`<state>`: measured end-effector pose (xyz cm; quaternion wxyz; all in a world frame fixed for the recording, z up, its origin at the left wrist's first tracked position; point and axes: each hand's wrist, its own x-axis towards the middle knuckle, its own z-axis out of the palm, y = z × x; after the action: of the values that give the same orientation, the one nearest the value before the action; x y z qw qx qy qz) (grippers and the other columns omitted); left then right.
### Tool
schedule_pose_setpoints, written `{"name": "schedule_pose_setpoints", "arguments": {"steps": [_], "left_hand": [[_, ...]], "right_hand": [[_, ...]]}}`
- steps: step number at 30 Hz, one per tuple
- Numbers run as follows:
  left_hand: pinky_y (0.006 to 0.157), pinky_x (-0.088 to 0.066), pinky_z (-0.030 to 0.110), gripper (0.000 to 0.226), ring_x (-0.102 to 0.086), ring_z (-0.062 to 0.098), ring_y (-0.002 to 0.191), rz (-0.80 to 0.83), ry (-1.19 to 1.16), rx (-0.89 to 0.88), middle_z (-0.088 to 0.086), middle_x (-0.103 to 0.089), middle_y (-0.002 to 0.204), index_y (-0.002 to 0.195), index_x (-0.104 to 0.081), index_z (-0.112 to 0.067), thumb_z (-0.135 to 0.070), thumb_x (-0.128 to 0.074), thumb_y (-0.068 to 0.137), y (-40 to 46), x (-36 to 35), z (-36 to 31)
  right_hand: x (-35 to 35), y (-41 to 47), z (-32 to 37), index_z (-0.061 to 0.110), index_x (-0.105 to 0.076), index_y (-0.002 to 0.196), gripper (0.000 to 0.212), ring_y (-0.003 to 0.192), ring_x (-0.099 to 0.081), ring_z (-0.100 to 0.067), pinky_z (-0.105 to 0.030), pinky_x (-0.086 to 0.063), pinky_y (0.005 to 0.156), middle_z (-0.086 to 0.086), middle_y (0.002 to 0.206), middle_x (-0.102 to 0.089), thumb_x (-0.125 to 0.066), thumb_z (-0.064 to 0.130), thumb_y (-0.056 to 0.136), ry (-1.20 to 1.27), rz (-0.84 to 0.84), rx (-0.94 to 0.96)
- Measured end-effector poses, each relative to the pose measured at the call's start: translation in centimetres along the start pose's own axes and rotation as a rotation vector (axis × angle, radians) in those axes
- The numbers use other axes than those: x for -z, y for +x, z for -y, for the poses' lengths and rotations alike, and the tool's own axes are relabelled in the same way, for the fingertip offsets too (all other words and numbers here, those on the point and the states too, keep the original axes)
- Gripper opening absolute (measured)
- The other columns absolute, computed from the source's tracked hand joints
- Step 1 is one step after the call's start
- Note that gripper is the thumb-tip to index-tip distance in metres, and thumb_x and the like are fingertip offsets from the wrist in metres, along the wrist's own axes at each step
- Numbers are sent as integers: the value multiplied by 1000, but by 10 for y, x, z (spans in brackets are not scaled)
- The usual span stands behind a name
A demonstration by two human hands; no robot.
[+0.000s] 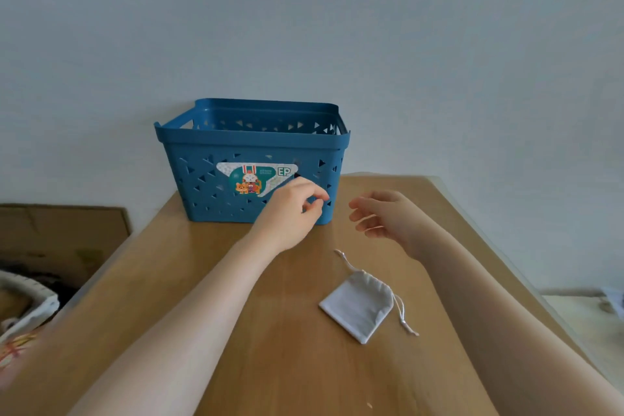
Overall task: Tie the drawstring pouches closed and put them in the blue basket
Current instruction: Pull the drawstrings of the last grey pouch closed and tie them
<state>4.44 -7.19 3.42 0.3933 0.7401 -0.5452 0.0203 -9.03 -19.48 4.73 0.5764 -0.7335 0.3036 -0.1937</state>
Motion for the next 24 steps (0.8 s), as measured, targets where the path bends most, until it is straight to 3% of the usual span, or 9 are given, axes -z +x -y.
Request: {"name": "schedule_pose_setpoints", "arguments": {"steps": [4,9,12,15,18,20,24], "left_hand": [[81,-46,31,18,-55,15,80,109,11,0,-10,-51,106,101,-67,-14,-13,-50,94,-32,-17,-8],[85,-48,34,17,-56,16,86,135,1,10,-7,-55,109,99,-67,-15,-14,-50,94,-62,-26,-16],[78,-45,26,19,-55,12,82,214,16,45,-8,-56,108,100,-67,-18,-17,-49,95,-76,-29,-20],[70,-38,17,20,-52,5,85,365,59,102,-13,-53,103,104,-64,-24,-23,-46,97,-89,-34,-21],[67,-36,14,22,-51,3,91,395,74,185,-16,-49,101,114,-59,-28,-28,-45,97,-96,-37,-20],[70,-37,16,24,-51,4,93,374,68,210,-13,-51,109,118,-57,-26,-31,-44,97,-95,-39,-22],[89,-38,27,40,-48,14,112,302,18,293,-3,-47,133,124,-56,-18,-42,-36,99,-79,-42,-28]], "right_hand": [[1,-14,-40,6,-65,97,21,76,-55,-18,-30,-45,69,-5,86,-63,-53,23,91,-491,-11,-19],[-2,-31,-77,8,-58,121,33,103,-57,-24,-28,-43,79,-9,116,-62,-47,20,92,-778,-35,-94],[-6,-37,-97,1,-55,118,35,103,-58,-30,-32,-45,73,-14,111,-63,-44,16,89,-885,-76,-128],[-9,-41,-110,4,-58,96,20,76,-58,-26,-30,-39,58,-10,86,-62,-49,17,83,-874,-136,-138],[-10,-41,-108,9,-52,76,8,56,-42,-19,-28,-31,49,-7,64,-48,-52,15,81,-833,-110,-140],[-10,-42,-101,8,-49,76,10,53,-40,-17,-26,-29,47,-4,61,-46,-51,14,83,-746,-97,-85],[-8,-46,-81,6,-50,82,13,65,-42,-18,-25,-30,50,-2,72,-48,-57,17,85,-490,-163,122]]}}
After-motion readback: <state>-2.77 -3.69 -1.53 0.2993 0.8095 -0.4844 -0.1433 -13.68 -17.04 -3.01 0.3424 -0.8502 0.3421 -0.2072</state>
